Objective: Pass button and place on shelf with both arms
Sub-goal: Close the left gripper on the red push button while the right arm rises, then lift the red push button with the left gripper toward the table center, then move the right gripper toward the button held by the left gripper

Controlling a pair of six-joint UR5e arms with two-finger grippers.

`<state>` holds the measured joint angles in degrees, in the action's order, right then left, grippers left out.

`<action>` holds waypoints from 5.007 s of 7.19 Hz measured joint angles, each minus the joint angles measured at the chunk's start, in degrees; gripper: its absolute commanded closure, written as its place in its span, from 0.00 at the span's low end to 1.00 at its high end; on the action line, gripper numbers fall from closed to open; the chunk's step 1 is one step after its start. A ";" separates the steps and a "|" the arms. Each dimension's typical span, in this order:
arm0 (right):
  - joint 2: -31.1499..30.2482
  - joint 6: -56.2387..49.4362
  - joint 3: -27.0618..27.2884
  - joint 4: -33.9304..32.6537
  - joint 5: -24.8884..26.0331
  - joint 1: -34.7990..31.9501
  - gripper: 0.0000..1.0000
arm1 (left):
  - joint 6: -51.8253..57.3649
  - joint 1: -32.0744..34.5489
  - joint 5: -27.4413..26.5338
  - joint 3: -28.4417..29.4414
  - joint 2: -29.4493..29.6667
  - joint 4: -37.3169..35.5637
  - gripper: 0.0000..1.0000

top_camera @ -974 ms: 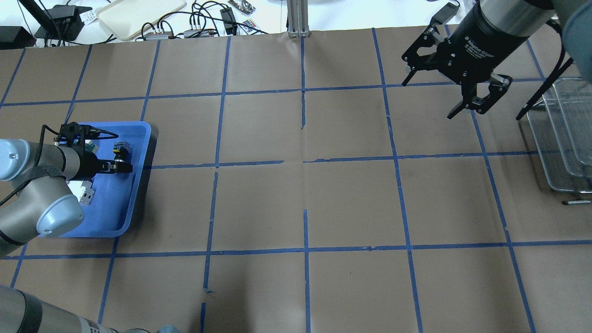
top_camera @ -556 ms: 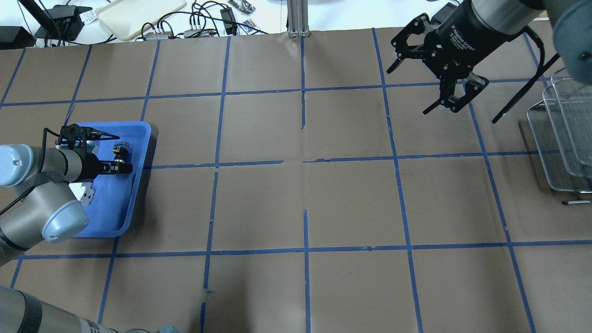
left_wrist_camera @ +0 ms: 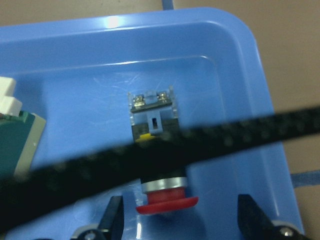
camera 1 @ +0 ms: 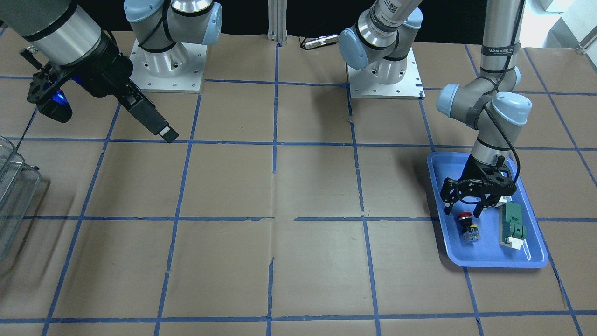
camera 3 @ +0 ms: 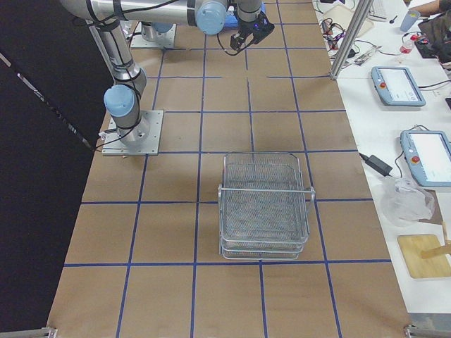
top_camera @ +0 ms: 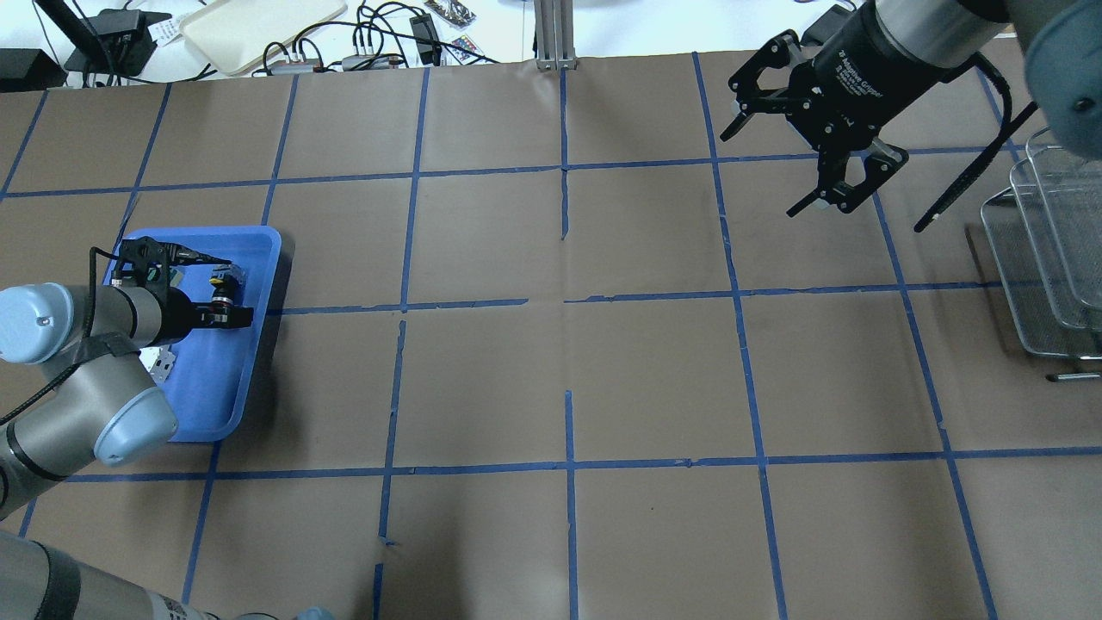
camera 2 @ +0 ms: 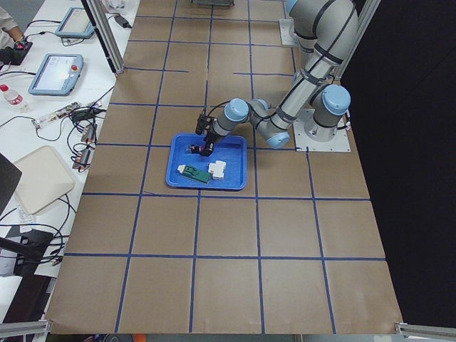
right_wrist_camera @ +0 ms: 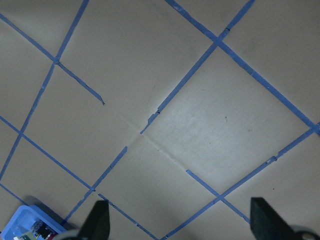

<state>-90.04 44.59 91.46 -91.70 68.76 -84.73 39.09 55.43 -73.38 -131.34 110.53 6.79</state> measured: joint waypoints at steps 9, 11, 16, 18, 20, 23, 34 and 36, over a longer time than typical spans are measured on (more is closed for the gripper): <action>-0.70 0.07 2.45 0.38 -0.14 -0.26 0.00 | 1.35 -0.58 0.87 0.97 1.37 -1.35 1.00; -0.80 0.04 2.80 0.33 -0.13 -0.25 0.00 | 1.58 -0.59 1.01 1.21 1.06 -1.37 1.00; -1.46 0.03 2.82 0.35 -0.28 0.12 0.00 | 9.63 4.49 5.09 15.29 -3.22 22.41 1.00; -1.53 0.33 2.79 0.26 -0.44 0.22 0.00 | 13.80 11.31 5.34 24.43 -5.63 38.59 1.00; -1.49 0.76 2.76 0.27 -0.56 0.69 0.00 | 21.79 18.84 6.40 34.12 -7.22 53.79 1.00; -1.40 1.01 2.76 0.37 -2.59 1.89 0.00 | 32.33 27.23 12.82 39.36 -10.18 64.65 1.00; -1.53 16.25 3.54 4.55 -34.35 5.76 0.00 | 42.77 42.01 26.18 40.70 -16.70 70.65 1.00; -0.26 23.02 3.96 4.32 -38.25 5.57 0.00 | 42.04 42.48 26.26 40.71 -16.74 69.19 1.00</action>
<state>-90.29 67.61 95.43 -87.38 30.51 -79.16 81.13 97.91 -47.12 -90.64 93.79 75.97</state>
